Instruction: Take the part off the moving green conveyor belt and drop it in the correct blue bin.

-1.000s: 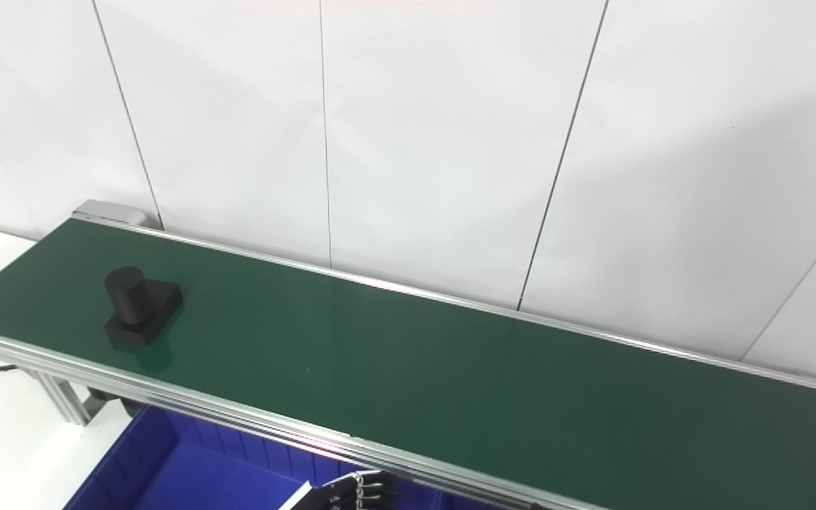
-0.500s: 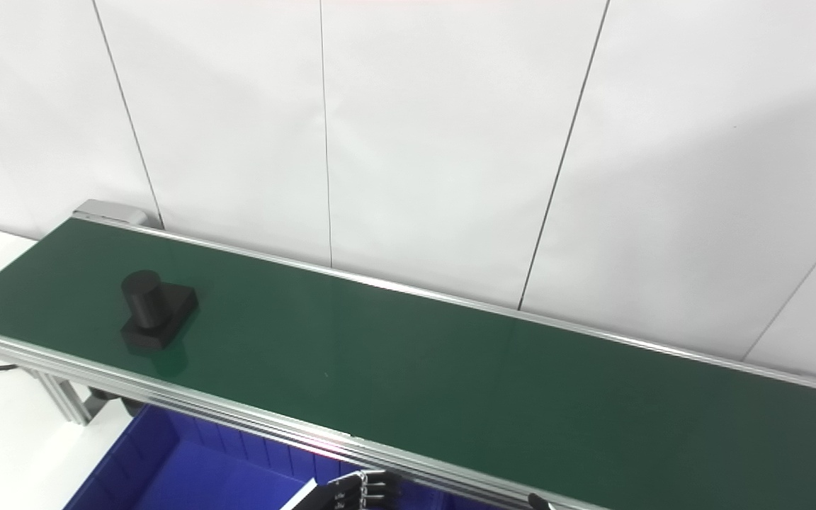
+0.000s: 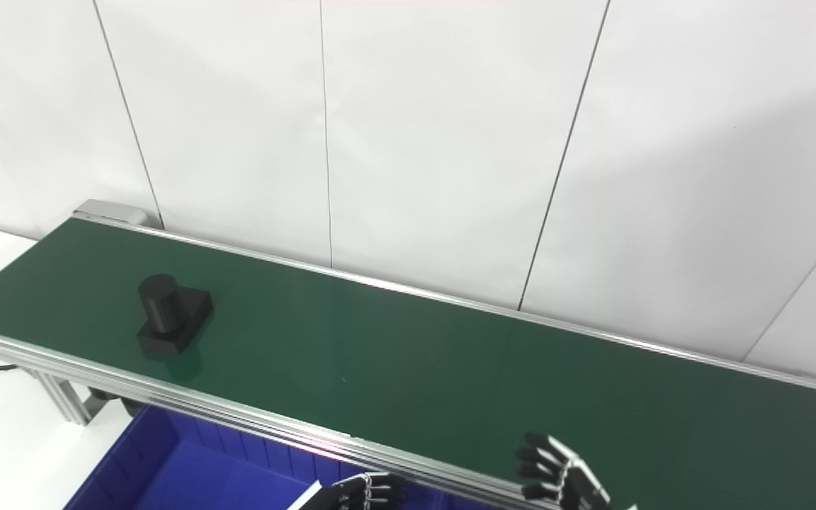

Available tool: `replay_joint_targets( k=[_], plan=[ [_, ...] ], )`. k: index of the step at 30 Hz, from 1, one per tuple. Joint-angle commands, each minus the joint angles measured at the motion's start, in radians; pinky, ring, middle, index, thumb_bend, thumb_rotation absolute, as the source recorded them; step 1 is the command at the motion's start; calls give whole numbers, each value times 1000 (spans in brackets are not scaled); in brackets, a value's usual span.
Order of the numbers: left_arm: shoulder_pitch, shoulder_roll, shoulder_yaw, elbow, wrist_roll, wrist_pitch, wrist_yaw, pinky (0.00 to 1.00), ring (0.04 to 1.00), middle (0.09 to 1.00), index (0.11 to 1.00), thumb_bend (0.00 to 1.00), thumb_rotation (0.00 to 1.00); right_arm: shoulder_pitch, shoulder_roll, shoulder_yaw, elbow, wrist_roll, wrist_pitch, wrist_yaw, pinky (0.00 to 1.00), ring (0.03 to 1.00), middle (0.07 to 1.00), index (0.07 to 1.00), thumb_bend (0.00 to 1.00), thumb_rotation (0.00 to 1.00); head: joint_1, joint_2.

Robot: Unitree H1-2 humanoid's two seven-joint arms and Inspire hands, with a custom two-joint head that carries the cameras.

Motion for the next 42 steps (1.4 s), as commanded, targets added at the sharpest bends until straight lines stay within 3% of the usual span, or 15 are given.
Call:
replay_joint_targets(
  k=[1, 3, 11, 20, 26, 30, 34, 42],
  plan=[
    [-29, -3, 2, -8, 4, -41, 5, 655, 741, 773, 793, 984, 268, -38, -2, -5, -83, -1, 33, 7, 542, 676, 688, 733, 597, 300, -1, 1],
    [-32, -4, 2, -5, 3, -41, 3, 653, 741, 777, 798, 981, 266, -62, -12, -6, -118, -12, 63, 15, 530, 664, 698, 732, 609, 343, -2, 2],
    [-44, -5, 5, 16, 4, -41, 4, 646, 736, 770, 797, 985, 275, -214, -27, -10, -151, -14, 140, 37, 495, 623, 675, 693, 668, 341, -10, -4],
    [-48, -4, 14, 23, -6, -40, 1, 663, 736, 772, 796, 989, 260, -353, -9, 12, -125, -65, 234, 49, 531, 645, 684, 701, 623, 133, -20, -6],
    [-55, 0, 14, 32, 2, -40, 0, 650, 727, 769, 800, 969, 249, -420, -23, 36, -23, -96, 217, 57, 596, 716, 728, 750, 616, 178, -27, -6],
    [-59, 1, 16, 37, 0, -41, -2, 655, 724, 765, 798, 977, 255, -468, -34, 49, 80, -103, 187, 62, 691, 765, 768, 803, 627, 222, -25, -7],
    [-61, 5, 18, 40, -5, -41, -6, 646, 722, 766, 799, 986, 252, -499, -40, 59, 163, -108, 161, 60, 725, 786, 790, 827, 627, 277, -28, -5],
    [-66, 6, 22, 47, -10, -40, -14, 652, 723, 762, 800, 979, 239, -545, -29, 78, 270, -116, 127, 51, 751, 807, 805, 848, 632, 269, -40, -6]
  ],
)
